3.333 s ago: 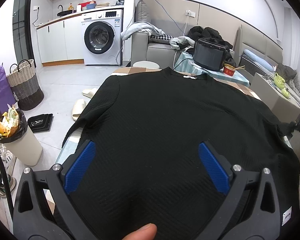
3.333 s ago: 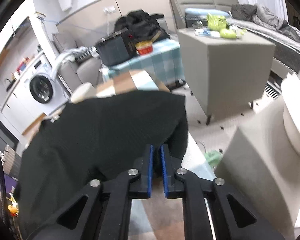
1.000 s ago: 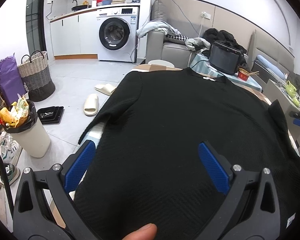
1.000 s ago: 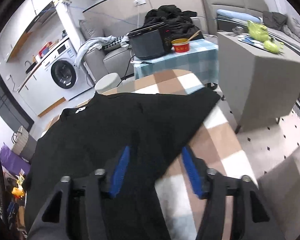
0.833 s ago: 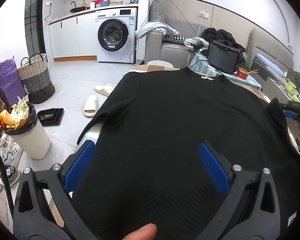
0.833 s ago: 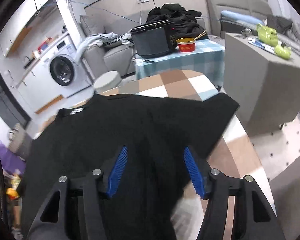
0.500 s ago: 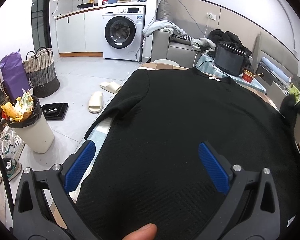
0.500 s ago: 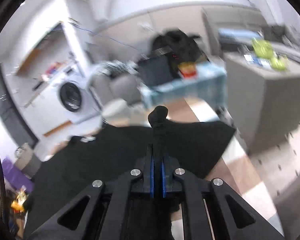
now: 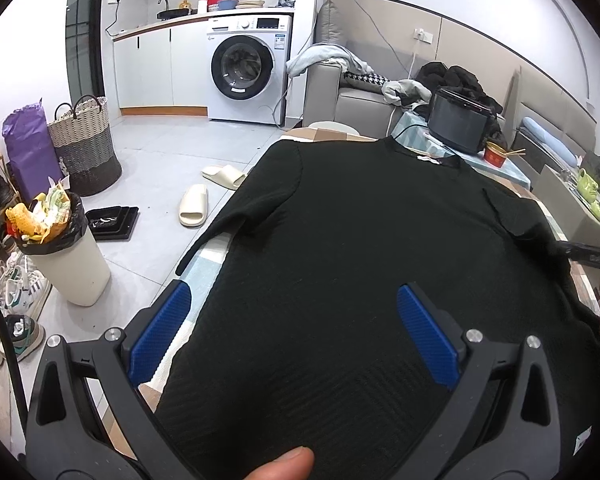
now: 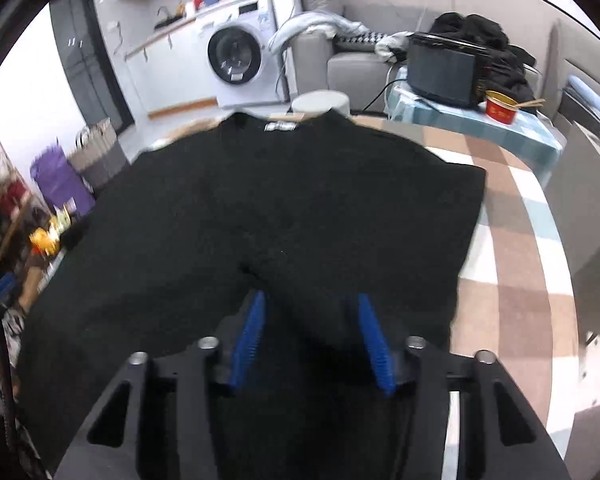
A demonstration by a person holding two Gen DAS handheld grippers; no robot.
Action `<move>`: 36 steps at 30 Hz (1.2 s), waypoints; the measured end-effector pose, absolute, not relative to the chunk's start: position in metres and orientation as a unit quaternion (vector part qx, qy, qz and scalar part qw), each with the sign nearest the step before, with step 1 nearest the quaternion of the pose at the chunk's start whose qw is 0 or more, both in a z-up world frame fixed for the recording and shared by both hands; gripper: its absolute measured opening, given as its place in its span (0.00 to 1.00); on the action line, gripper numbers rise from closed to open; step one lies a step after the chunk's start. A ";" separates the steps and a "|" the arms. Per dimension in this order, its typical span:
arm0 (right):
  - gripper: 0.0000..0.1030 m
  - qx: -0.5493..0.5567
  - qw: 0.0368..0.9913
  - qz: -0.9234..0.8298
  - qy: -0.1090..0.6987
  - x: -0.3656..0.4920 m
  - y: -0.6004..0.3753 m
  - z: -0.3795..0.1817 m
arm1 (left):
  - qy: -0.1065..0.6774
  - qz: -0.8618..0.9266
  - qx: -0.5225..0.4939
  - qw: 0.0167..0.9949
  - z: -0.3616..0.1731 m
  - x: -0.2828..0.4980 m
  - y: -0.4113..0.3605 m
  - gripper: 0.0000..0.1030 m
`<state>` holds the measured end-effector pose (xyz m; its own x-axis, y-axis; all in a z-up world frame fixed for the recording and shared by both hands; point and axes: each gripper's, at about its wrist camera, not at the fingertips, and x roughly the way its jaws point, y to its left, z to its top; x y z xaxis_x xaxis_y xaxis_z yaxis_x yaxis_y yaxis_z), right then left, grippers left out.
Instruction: Fold small clothes
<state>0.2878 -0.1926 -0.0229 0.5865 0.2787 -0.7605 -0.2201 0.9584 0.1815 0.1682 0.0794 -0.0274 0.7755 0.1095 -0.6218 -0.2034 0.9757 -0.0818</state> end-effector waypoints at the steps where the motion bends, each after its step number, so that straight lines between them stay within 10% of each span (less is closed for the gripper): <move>1: 0.52 0.052 0.892 0.140 0.426 0.283 -0.200 -0.021 | 0.324 0.083 -0.072 0.940 -0.027 0.168 0.080 0.99; 17: 0.41 0.047 0.878 0.017 0.476 0.286 -0.221 -0.054 | 0.335 0.098 -0.115 0.930 -0.024 0.183 0.104 0.99; 36: 0.46 0.170 0.886 0.062 0.427 0.213 -0.218 -0.012 | 0.379 0.095 -0.496 0.776 -0.111 0.233 0.312 0.84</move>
